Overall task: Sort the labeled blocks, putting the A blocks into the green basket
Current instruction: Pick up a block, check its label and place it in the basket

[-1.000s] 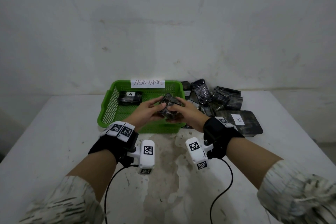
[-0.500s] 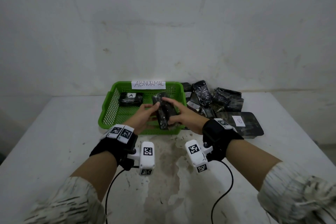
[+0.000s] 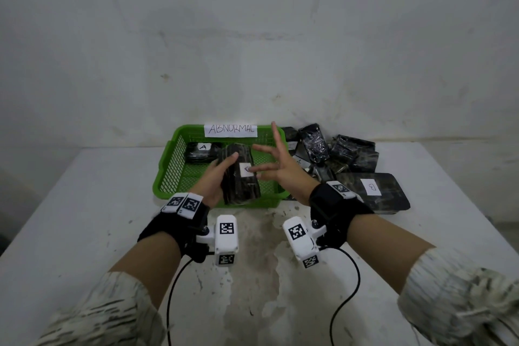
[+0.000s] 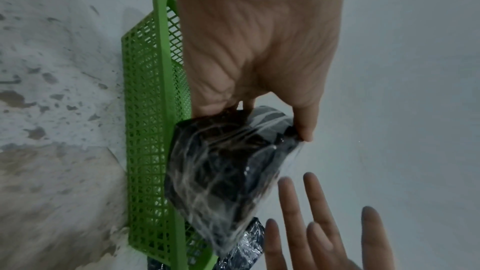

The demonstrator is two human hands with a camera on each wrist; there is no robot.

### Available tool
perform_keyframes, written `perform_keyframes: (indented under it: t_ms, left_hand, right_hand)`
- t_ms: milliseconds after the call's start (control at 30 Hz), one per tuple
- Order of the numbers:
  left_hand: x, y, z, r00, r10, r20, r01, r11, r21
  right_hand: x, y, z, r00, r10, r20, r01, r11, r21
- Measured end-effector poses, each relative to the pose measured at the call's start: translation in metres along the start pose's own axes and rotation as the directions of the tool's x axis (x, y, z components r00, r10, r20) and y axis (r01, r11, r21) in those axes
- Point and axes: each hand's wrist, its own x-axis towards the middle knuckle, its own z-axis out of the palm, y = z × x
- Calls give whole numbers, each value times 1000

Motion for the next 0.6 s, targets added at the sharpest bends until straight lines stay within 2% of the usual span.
perform_keyframes:
  t_ms: [100,233,300,433,500,600]
  left_hand:
    - [5,-2,-4,998,-15,-55,15,1000,-8]
    - [9,-2,-3,994,-110,-26,110,994,0]
    - [11,-1,-2,989,-149,13,147,986,78]
    - [16,3,-2,986,-158,46,146,969,199]
    - [20,10,-5,989,-146,15,139,962,234]
    - [34,23,-18,995,-94,-41,102,952,289]
  right_hand:
    - [5,3,-3,993,55,-109,-52,998,37]
    - [14,8,1,965,137,-226,-149,988,-37]
    - [19,12,3,960,195,-199,-201,980,-10]
    - [36,20,5,933,360,-22,-355,927,119]
    - [47,24,5,924,380,-50,-370,918,144]
    - [69,25,4,894,424,-146,-371,882,292]
